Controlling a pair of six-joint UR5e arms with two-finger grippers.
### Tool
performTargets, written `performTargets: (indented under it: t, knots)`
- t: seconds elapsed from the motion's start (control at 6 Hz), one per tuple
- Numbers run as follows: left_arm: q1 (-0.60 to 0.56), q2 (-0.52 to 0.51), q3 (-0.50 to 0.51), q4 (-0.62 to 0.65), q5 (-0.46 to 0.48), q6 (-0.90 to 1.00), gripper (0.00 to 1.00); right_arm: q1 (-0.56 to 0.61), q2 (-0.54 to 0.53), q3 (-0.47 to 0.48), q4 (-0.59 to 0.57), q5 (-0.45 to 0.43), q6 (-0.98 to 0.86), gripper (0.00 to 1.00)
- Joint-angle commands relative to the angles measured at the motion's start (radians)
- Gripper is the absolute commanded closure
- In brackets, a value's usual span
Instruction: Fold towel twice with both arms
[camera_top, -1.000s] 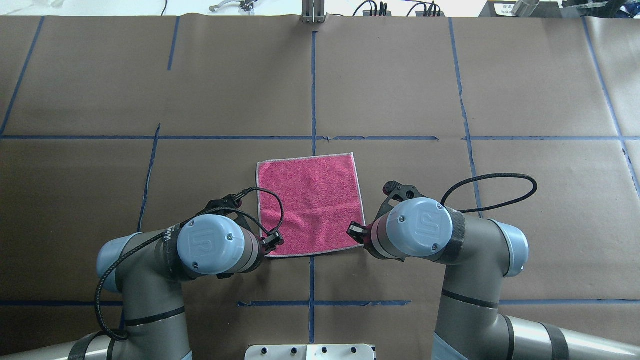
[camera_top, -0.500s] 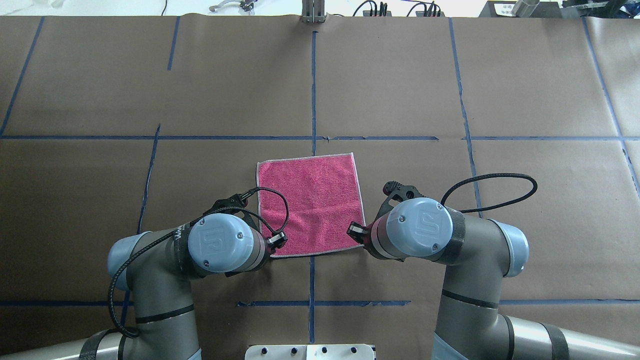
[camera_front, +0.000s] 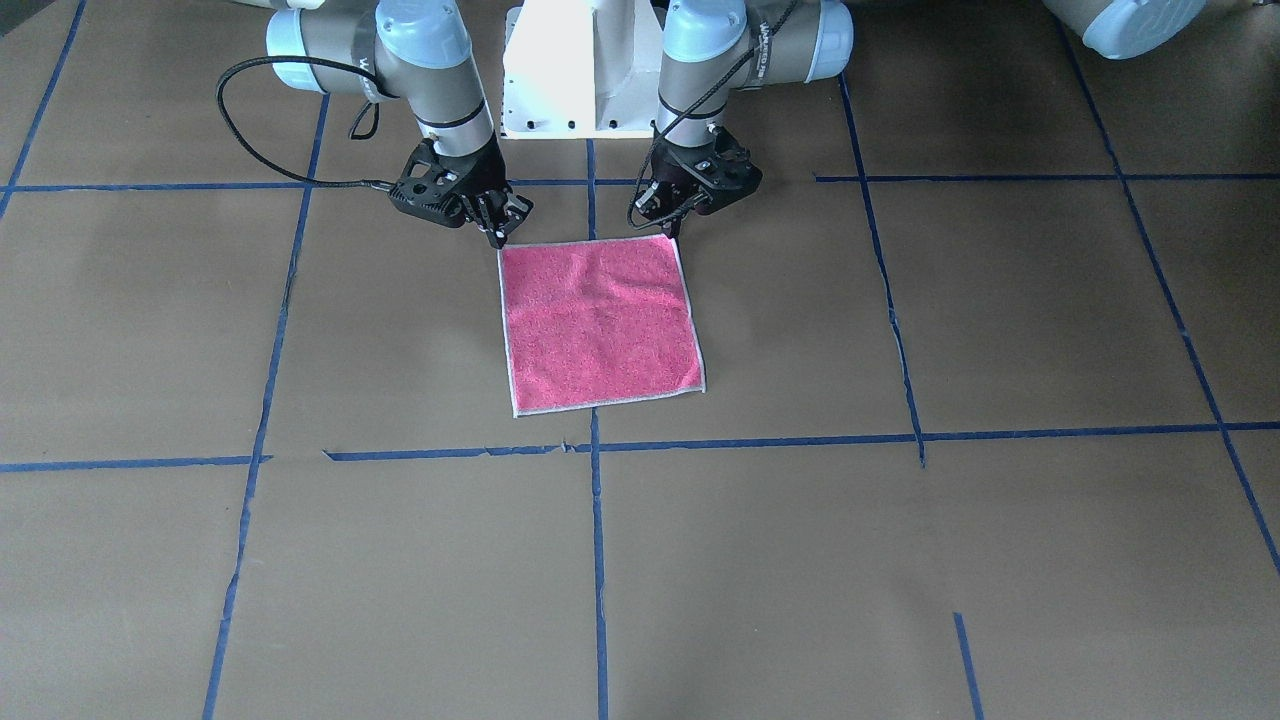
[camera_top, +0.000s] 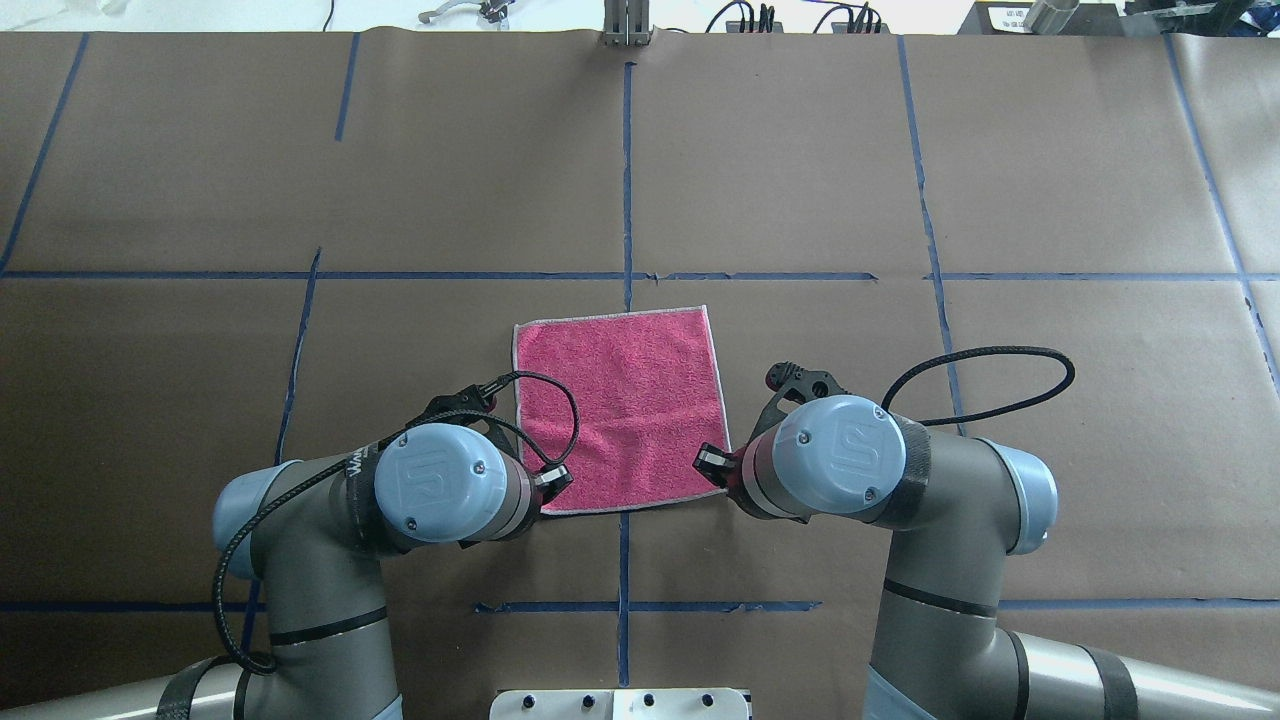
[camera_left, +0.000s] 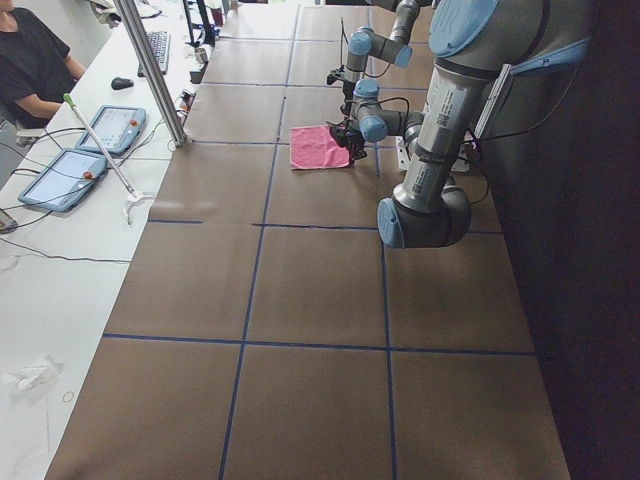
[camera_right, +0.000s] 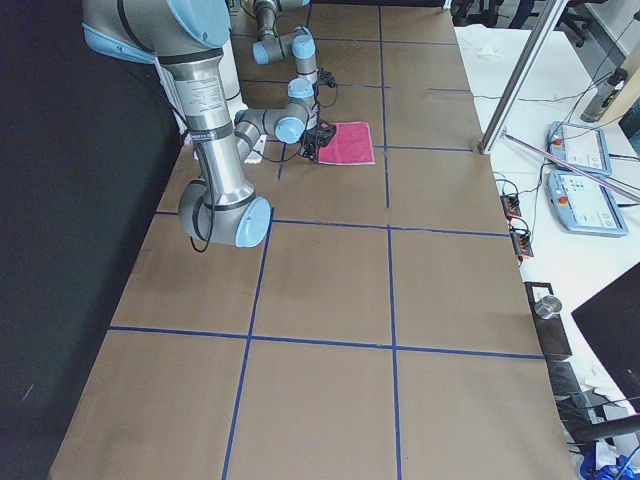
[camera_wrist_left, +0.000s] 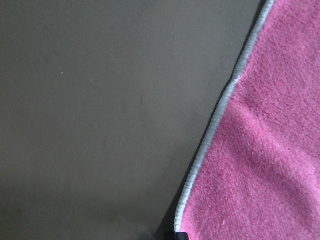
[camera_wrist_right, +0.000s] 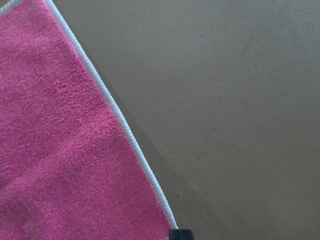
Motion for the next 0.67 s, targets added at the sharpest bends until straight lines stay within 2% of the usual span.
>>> performTargets:
  t: [0.0,0.17,0.5]
  knots:
    - [-0.018,0.006,-0.022,0.002,-0.005,0.000,1.00,0.002,-0.001,0.005,0.000,0.000,0.000,1.00]
    - [-0.030,0.041,-0.090,0.003,-0.008,0.002,1.00,0.002,-0.007,0.033,-0.002,0.008,0.000,1.00]
    - [-0.023,0.066,-0.115,0.017,-0.008,0.000,1.00,-0.031,-0.038,0.103,-0.003,0.008,0.001,1.00]
